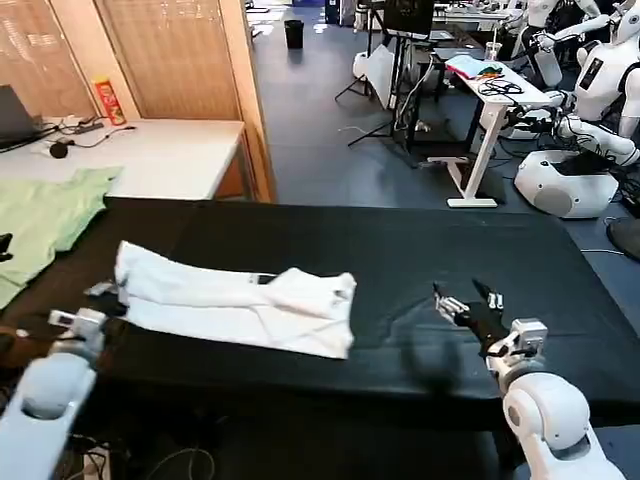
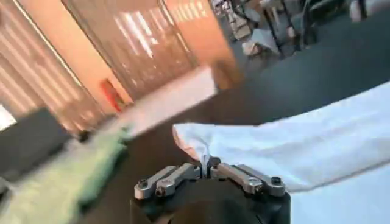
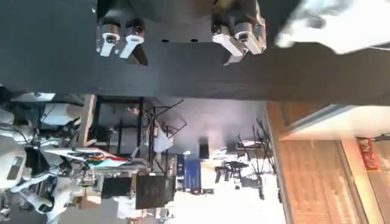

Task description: Fold and organize the clothes.

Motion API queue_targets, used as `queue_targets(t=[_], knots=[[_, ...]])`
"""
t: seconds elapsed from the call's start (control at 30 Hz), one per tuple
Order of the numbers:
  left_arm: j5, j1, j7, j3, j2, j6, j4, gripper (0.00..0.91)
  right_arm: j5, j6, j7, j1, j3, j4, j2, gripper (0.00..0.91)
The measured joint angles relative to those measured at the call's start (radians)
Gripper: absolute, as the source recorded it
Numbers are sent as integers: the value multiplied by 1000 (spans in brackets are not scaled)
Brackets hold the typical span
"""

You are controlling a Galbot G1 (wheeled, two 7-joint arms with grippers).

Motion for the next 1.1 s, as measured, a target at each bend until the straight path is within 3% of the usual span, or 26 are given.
queue_targets(t=[0.2,0.43,0.67,0.97,1.0,1.03,1.1], knots=[[-66,27,-15,55,-77,101,-143,0,-15,4,-1,-20,13,6,7,878],[-227,-11,-96,236,-258,214,-291,0,-32,10,-4,-63,49,17,16,878],[-319,-52,-116,389,-392,244,-306,0,-38,11,-5,-97,77,24,20,878],[-285,-80,-111,455,-487,220,-263,0,-48,12,-6,-102,69,24,30,878],[-284,-79,-110,457,-494,219,-259,166,-50,12,-6,-99,66,22,32,878],[-283,-77,-110,460,-500,219,-257,878,-53,12,-6,-98,64,20,34,878],[-275,-75,-110,466,-510,219,-250,878,-58,12,-6,-93,56,16,37,878]])
